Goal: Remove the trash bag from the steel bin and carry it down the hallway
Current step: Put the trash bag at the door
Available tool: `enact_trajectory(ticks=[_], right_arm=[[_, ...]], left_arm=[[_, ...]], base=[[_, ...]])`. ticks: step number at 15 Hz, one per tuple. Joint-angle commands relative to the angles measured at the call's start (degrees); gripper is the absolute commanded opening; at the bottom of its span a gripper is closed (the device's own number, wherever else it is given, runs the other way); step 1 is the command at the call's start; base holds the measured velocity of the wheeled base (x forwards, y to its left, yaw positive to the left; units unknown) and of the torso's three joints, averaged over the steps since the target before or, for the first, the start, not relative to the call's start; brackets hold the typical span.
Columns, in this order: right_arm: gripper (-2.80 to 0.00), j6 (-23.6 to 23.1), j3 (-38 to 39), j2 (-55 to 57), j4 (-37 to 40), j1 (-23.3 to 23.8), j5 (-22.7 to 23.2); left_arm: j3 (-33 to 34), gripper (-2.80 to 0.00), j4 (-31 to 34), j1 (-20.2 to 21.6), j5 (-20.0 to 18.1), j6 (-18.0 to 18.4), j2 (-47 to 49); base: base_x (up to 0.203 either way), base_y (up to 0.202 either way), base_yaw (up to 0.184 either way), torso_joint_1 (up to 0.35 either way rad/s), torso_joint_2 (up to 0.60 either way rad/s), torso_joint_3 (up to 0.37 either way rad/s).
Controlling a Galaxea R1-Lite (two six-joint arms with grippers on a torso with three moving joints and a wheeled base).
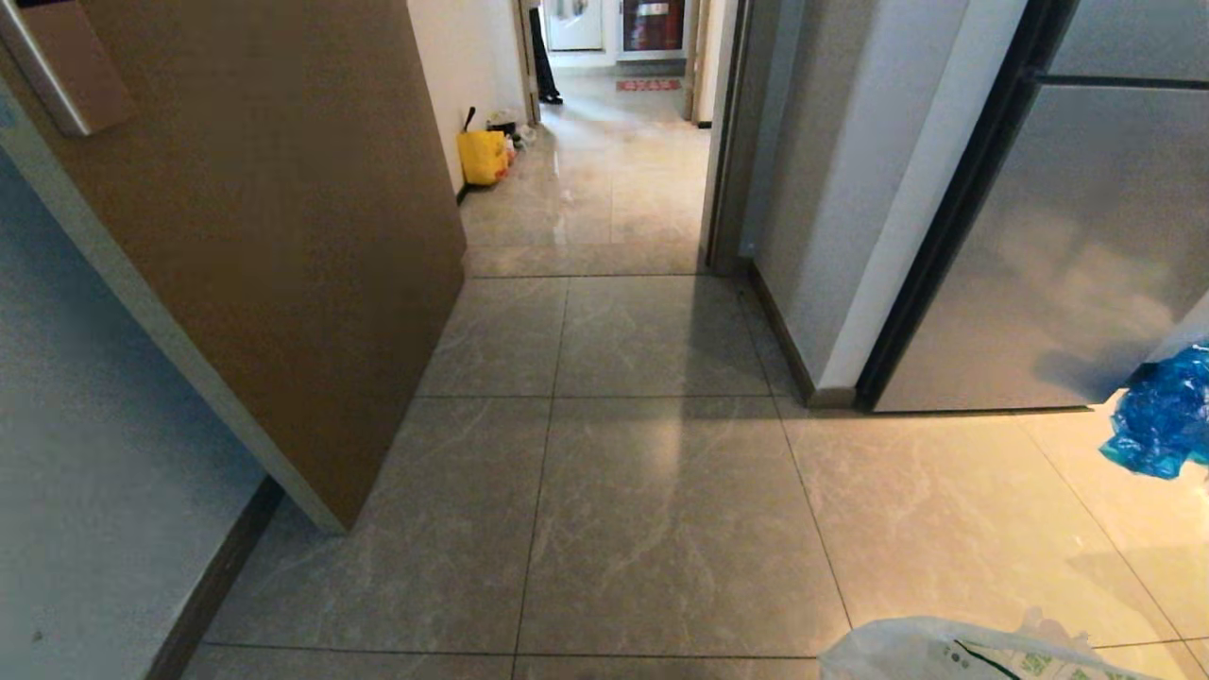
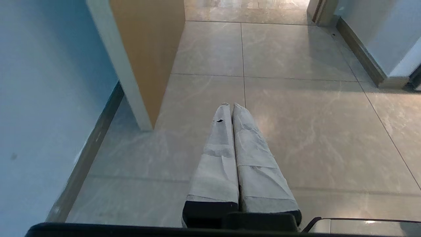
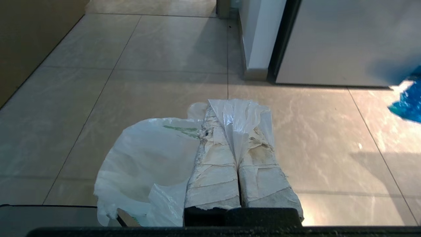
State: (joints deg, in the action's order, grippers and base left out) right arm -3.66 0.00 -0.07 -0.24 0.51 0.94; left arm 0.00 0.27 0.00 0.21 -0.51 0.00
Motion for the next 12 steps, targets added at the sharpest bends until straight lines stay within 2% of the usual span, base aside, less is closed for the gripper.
enact_trajectory(ticks=[1, 12], right_arm=[[-2.8, -0.04, 0.0, 0.07, -0.02, -0.07, 0.03], [-2.8, -0.04, 0.0, 0.07, -0.02, -0.05, 0.03]], left_arm=[[0.0, -2.8, 0.0, 0.0, 0.06, -0.02, 0.0], [0.0, -2.8, 0.0, 0.0, 0.01, -0.06, 0.0]], base=[[0.191, 0.0, 0.001, 0.007, 0.0, -0.001], [0.193, 0.0, 0.0, 0.004, 0.0, 0.001]])
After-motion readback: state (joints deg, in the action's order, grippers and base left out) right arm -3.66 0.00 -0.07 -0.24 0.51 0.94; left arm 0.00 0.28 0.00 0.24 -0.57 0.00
